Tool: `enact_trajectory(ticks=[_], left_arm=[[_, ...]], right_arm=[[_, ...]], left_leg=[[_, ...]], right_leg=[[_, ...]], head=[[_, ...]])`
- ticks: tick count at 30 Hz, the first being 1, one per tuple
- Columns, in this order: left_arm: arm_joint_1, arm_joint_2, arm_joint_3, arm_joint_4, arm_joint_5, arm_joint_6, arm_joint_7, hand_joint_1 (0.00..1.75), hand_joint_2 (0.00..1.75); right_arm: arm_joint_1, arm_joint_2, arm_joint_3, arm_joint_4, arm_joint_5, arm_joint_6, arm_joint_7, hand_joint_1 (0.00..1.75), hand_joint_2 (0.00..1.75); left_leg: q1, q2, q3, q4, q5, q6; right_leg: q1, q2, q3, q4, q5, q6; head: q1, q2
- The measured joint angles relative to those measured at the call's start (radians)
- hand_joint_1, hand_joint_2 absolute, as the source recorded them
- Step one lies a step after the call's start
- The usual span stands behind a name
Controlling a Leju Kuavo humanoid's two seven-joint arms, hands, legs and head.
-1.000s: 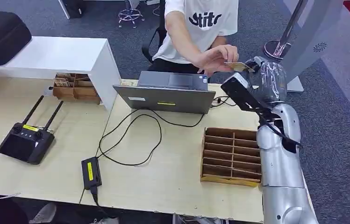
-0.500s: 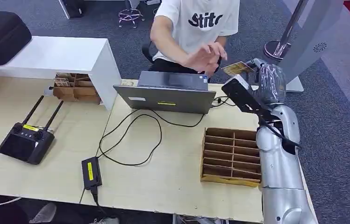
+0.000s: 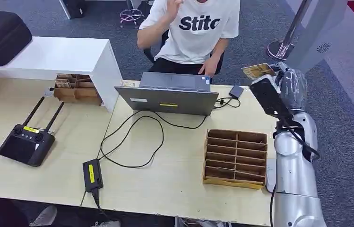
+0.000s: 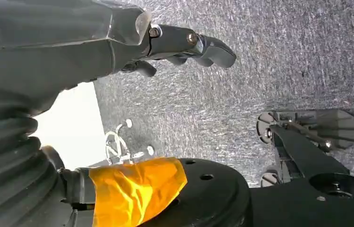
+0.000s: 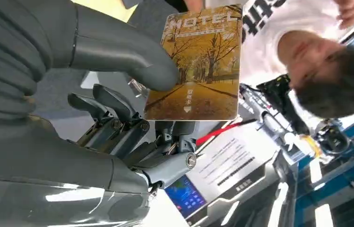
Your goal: Pass the card to the sensor for recognition and then transmit it.
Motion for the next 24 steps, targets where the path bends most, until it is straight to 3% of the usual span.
enact_trajectory(ticks=[10,24], left_arm=[[0.001,-0.006,0.0,0.0,0.031,0.009,-0.003,0.0,1.75],[0.001,-0.015,0.001,0.0,0.038,0.029,-0.009,0.0,1.75]], right_arm=[[0.078,-0.03,-0.128,-0.053,-0.018,0.017,-0.029,1.75,1.75],[0.276,-0.029,-0.225,-0.089,-0.044,-0.001,-0.072,1.75,1.75]], left_leg=[[0.0,0.0,0.0,0.0,0.0,0.0],[0.0,0.0,-0.001,0.0,0.0,0.0]], right_leg=[[0.0,0.0,0.0,0.0,0.0,0.0],[0.0,0.0,0.0,0.0,0.0,0.0]], head=[[0.0,0.0],[0.0,0.0]])
